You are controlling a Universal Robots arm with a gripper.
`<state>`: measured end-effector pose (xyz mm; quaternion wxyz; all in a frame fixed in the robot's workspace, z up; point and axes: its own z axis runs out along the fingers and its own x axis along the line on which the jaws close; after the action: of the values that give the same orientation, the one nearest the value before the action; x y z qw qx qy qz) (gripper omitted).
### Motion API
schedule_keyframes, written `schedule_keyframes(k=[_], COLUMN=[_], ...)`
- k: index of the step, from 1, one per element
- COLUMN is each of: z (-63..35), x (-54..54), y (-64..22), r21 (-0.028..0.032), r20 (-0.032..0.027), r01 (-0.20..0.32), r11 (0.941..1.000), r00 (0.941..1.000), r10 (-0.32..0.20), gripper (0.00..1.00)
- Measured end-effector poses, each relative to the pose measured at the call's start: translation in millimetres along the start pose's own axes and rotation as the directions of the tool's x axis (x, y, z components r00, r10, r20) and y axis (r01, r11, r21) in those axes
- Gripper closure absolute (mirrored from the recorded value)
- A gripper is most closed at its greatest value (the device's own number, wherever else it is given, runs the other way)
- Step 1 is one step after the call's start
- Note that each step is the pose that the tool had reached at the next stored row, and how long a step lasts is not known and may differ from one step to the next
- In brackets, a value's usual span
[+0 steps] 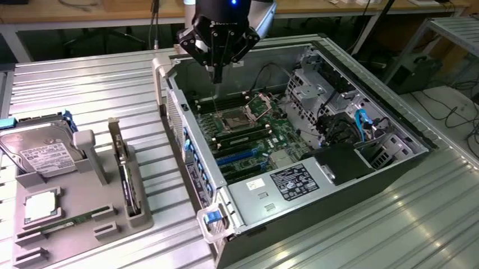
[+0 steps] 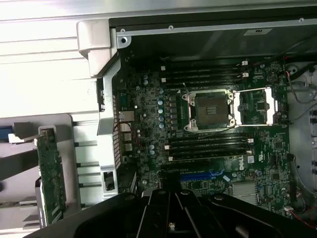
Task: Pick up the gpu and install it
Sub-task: 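Reach for the gpu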
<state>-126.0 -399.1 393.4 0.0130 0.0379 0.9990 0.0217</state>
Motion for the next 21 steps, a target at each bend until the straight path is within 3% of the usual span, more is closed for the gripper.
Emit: schedule_keyframes(k=[21], z=[-0.5], x=[15.9], y=[-3.3], r21=[-0.0001], r20=[-0.0001], r01=[0.002], r11=[1.0], r00=[1.0], r10=[-0.002], gripper=[0.89])
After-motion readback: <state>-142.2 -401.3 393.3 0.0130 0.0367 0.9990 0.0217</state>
